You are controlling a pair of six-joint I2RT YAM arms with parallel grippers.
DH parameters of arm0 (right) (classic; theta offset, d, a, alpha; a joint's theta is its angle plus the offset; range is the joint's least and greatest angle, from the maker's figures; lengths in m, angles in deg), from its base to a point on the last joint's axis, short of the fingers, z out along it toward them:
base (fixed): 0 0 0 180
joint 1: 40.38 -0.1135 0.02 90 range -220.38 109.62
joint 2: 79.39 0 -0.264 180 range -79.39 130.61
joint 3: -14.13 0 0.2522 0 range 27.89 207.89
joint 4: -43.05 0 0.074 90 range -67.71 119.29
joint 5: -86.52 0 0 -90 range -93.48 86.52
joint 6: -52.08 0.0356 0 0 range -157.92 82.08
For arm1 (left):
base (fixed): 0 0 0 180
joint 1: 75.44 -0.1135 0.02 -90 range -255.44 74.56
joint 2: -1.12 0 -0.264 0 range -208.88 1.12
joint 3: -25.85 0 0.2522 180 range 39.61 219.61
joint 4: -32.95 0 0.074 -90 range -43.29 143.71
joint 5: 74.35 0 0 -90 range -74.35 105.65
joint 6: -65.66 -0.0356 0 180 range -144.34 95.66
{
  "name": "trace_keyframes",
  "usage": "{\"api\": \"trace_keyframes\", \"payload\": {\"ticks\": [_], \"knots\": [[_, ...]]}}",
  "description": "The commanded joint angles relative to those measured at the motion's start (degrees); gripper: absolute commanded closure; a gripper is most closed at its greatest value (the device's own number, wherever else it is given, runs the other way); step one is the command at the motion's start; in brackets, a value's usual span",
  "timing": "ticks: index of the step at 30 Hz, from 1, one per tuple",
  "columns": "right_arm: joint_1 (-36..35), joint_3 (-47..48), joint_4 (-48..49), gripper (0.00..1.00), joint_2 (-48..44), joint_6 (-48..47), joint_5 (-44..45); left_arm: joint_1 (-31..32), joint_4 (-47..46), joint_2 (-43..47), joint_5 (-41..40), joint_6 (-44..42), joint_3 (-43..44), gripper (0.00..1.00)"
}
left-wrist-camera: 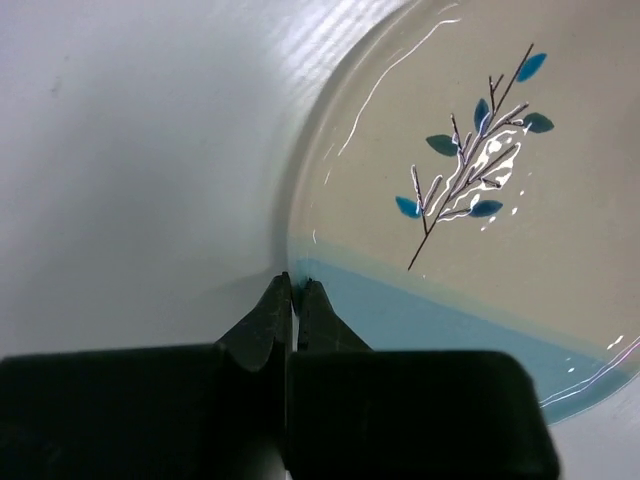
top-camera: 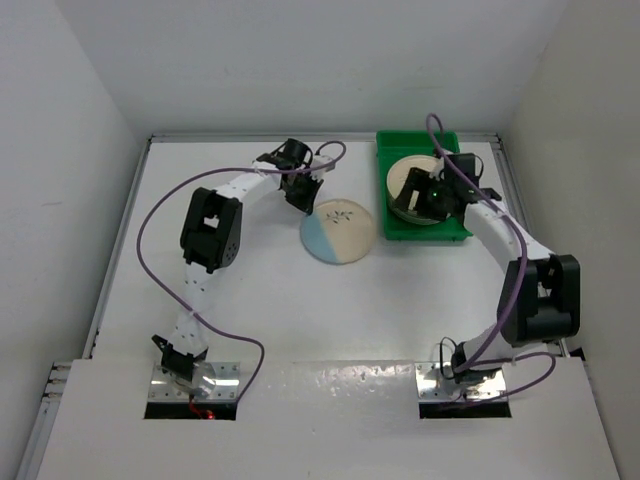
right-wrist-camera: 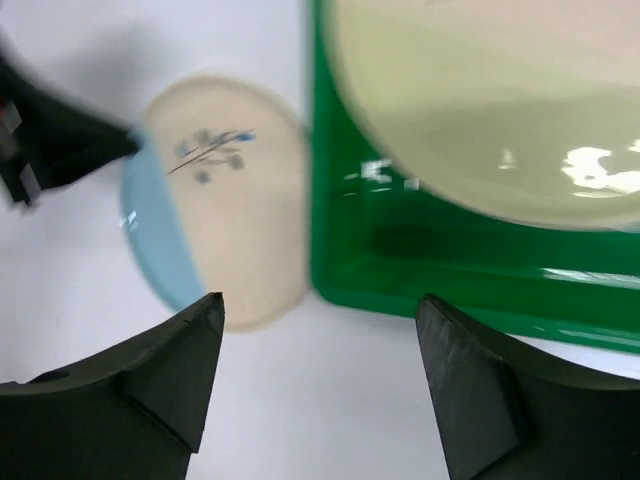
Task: Place the plates into the plastic bin on the countertop
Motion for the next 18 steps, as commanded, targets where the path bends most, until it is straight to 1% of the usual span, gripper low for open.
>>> {"api": "trace_keyframes", "payload": {"ticks": [1, 4, 6, 8, 11, 15, 17, 18], "knots": [[-4.9, 3.0, 0.0, 0.19, 1.1, -11.9, -13.8, 1.4, 6.0, 3.0, 7.4, -7.7, -3.1, 1.0], [-7.9, 5.4, -1.6, 0.17, 6.1, -13.6, -16.2, 1.4, 6.0, 9.1, 9.8, -12.7, -4.4, 1.0], [-10.5, 6.0, -0.4, 0.17, 9.9, -13.7, -17.3, 1.4, 6.0, 14.6, 10.4, -16.4, -5.1, 1.0], [-12.0, 6.9, 0.3, 0.15, 12.6, -13.6, -18.1, 1.4, 6.0, 17.2, 10.4, -17.7, -5.7, 1.0], [-13.3, 7.8, 2.4, 0.15, 16.7, -12.6, -18.5, 1.9, 6.7, 19.3, 9.5, -18.4, -6.8, 1.0], [-14.0, 7.7, 5.7, 0.15, 20.6, -10.7, -19.2, 1.9, 7.5, 20.4, 10.2, -19.0, -11.0, 1.0], [-15.3, 6.7, 8.2, 0.15, 22.0, -9.2, -21.4, 1.9, 7.5, 20.4, 10.2, -19.0, -12.1, 1.0], [-14.6, 6.2, 9.1, 0.15, 22.7, -8.6, -22.1, 1.9, 7.5, 20.4, 10.2, -19.0, -12.9, 1.0]]}}
